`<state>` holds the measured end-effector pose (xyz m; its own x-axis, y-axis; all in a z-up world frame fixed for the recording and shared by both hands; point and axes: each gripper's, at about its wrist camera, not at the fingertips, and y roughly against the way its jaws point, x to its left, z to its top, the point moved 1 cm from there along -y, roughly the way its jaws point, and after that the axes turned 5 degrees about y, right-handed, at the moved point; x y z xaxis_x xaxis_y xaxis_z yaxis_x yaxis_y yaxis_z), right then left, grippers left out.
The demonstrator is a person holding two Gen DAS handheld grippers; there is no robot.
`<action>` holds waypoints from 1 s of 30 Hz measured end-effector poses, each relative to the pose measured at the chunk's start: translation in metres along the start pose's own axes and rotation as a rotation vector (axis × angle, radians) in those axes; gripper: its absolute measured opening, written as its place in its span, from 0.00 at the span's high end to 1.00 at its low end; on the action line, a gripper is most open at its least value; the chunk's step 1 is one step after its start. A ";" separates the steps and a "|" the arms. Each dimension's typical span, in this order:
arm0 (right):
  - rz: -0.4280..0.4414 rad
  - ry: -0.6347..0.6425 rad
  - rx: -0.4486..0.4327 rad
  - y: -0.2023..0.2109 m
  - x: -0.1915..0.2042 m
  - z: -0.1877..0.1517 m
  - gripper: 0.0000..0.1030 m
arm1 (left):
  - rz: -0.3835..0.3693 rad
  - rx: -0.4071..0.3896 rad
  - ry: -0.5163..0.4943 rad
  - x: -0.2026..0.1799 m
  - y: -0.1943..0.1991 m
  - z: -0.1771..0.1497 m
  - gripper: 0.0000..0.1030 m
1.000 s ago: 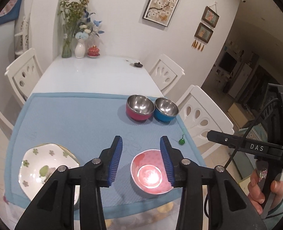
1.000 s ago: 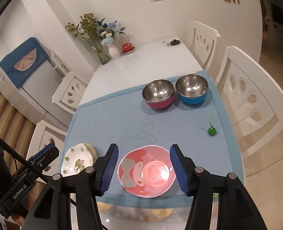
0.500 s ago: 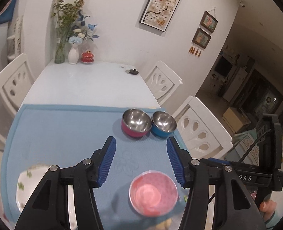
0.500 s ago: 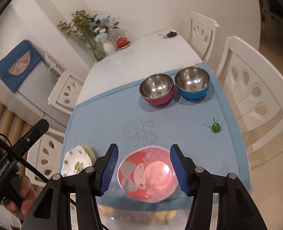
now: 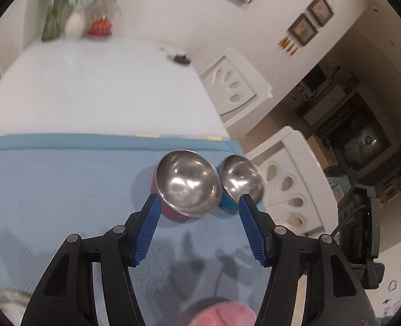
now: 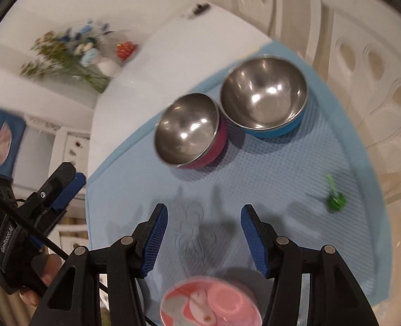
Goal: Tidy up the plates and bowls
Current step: 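Move the right gripper to the red-outside steel bowl and grasp its rim, then lift the red steel bowl and carry it over the pink bowl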
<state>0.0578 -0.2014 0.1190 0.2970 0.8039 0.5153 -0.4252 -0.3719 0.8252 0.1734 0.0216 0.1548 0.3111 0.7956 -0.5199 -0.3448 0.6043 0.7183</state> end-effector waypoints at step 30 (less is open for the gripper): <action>-0.054 0.023 0.056 -0.116 -0.016 0.066 0.63 | 0.043 0.194 0.032 0.060 -0.139 0.019 0.80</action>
<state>0.1590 -0.2016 0.0302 0.2979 0.8336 0.4651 -0.3606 -0.3528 0.8634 0.2564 -0.0157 0.0323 0.2709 0.8232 -0.4989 -0.1792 0.5524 0.8141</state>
